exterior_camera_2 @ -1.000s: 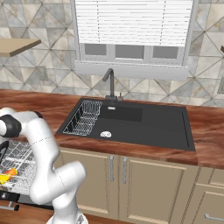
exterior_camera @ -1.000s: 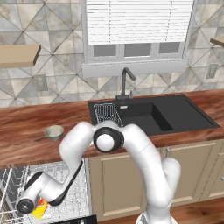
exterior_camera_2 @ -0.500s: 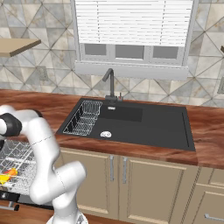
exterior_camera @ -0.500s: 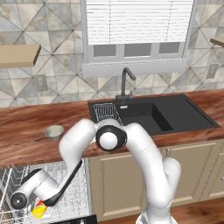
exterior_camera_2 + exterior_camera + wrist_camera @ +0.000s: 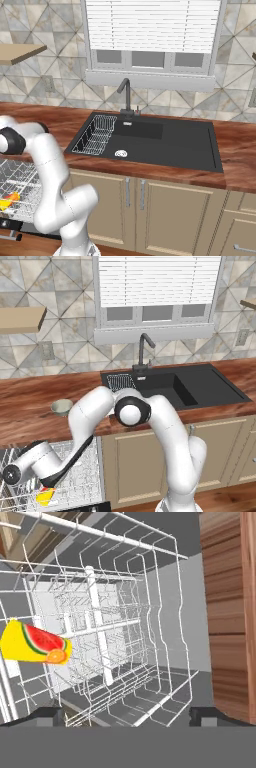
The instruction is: Pick up the cup and bowl from the counter, place them in the dishwasher, and close the dishwasher door.
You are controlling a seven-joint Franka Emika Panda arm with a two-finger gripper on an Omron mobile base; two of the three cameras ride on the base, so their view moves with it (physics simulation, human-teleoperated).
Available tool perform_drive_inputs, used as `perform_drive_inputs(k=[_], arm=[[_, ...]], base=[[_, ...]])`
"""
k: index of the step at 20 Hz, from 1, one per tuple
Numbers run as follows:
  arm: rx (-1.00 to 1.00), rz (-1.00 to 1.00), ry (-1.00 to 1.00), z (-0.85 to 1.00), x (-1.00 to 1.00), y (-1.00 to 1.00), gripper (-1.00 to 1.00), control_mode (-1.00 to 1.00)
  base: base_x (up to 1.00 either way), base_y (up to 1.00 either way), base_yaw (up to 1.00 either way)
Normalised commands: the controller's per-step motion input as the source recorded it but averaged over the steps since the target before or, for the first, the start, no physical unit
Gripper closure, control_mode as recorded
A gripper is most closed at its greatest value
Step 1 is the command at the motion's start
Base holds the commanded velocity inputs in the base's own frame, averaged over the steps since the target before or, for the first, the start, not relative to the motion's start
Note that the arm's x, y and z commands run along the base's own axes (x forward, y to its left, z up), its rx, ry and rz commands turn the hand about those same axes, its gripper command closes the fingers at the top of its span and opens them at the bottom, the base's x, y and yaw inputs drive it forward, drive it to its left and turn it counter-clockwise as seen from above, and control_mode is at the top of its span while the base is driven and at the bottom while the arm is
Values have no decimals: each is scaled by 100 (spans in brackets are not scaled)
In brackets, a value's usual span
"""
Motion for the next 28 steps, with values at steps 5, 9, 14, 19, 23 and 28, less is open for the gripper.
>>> perform_drive_inputs(k=[5,9,14,19,23,28], arm=[[-15,0,-1,60,0,-24,-100,-100],[-7,0,-1,38,6,-48,-100,-100],[-1,0,0,33,14,-53,-100,-100],[0,0,0,35,38,-42,-100,-100],[2,0,-2,28,57,-31,-100,-100],[3,0,0,9,59,-7,-100,-100]], base=[[0,0,0],[0,0,0],[0,0,0],[0,0,0],[0,0,0],[0,0,0]])
